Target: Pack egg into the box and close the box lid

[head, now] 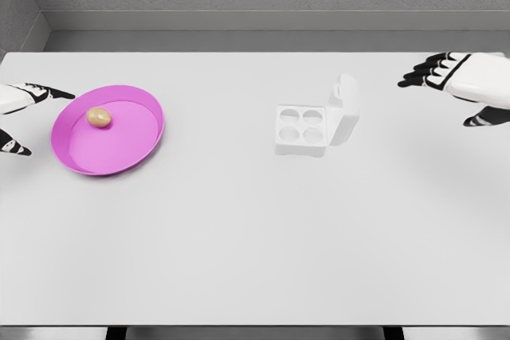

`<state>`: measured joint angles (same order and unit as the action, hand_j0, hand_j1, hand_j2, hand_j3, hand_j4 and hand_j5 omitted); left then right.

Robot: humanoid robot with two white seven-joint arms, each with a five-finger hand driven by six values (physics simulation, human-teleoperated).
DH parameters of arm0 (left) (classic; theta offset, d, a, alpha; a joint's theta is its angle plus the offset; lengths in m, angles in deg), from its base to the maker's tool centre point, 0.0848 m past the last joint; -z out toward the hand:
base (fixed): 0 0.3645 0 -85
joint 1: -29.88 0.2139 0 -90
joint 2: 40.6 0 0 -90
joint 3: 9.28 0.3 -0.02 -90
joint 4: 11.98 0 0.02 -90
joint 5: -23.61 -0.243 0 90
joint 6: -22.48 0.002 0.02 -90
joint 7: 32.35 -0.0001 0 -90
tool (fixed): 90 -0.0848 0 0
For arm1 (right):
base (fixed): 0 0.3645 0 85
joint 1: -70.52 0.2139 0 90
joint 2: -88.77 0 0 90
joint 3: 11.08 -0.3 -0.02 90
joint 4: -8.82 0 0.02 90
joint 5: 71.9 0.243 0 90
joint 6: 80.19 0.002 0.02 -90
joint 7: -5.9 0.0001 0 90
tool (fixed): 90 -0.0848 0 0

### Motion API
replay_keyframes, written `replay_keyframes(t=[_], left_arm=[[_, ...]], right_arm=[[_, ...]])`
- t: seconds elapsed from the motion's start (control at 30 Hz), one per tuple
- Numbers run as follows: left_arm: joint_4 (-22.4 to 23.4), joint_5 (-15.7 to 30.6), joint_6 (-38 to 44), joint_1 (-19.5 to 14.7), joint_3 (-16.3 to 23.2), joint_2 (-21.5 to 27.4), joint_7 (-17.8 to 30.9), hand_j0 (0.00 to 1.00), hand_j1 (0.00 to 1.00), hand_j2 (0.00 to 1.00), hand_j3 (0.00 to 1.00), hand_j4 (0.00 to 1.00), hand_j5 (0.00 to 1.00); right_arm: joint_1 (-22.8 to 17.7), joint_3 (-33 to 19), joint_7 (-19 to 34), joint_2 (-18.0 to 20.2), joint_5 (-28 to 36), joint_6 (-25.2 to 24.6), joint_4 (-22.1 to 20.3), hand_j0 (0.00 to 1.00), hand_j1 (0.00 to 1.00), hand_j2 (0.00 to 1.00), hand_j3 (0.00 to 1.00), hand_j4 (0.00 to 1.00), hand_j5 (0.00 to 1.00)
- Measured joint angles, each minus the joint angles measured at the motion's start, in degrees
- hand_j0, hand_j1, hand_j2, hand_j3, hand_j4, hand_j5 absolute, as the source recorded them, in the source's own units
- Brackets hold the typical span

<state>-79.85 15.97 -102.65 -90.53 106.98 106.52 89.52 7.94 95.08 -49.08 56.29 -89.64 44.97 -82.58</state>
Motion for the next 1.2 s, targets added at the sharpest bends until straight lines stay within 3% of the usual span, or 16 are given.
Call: replay_keyframes(t=[0.07,0.2,0.27,0.37,0.5,0.93,1.2], left_arm=[[0.12,-0.21,0.00,-0.79,0.38,-0.06,0.03,1.00,1.00,1.00,1.00,1.00,1.00],[1.86,-0.97,0.03,-9.09,5.97,-1.58,0.08,1.00,1.00,1.00,1.00,1.00,1.00],[3.96,-1.97,0.09,-15.20,10.06,-5.96,0.06,1.00,1.00,1.00,1.00,1.00,1.00],[6.62,-2.98,0.01,-15.47,13.76,-9.58,0.06,1.00,1.00,1.00,1.00,1.00,1.00],[8.27,-4.65,-0.02,-15.38,15.75,-11.33,0.20,1.00,1.00,1.00,1.00,1.00,1.00],[9.71,-9.10,-0.01,-15.82,16.92,-12.37,2.05,0.92,0.92,0.92,0.92,0.92,0.92],[14.52,-10.34,-0.01,-17.76,16.68,-15.32,2.23,0.86,0.86,0.86,0.86,0.86,0.86]], right_arm=[[0.09,0.06,0.00,-0.06,0.01,0.00,-0.17,1.00,1.00,1.00,1.00,1.00,1.00],[-0.53,0.06,0.00,-0.11,0.11,0.00,-0.56,1.00,1.00,1.00,1.00,1.00,1.00],[-1.93,0.13,0.00,-0.06,0.13,0.00,-0.51,1.00,1.00,1.00,1.00,1.00,1.00],[-2.20,0.05,0.00,0.01,0.15,0.01,0.44,1.00,1.00,1.00,1.00,1.00,1.00],[-1.93,1.40,0.00,-0.43,-0.54,0.00,0.93,1.00,1.00,1.00,1.00,1.00,1.00],[-1.84,3.05,0.00,-1.24,-3.48,-0.01,1.39,1.00,1.00,1.00,1.00,1.00,1.00],[-1.23,2.94,0.00,-1.34,-3.46,-0.01,1.54,1.00,1.00,1.00,1.00,1.00,1.00]])
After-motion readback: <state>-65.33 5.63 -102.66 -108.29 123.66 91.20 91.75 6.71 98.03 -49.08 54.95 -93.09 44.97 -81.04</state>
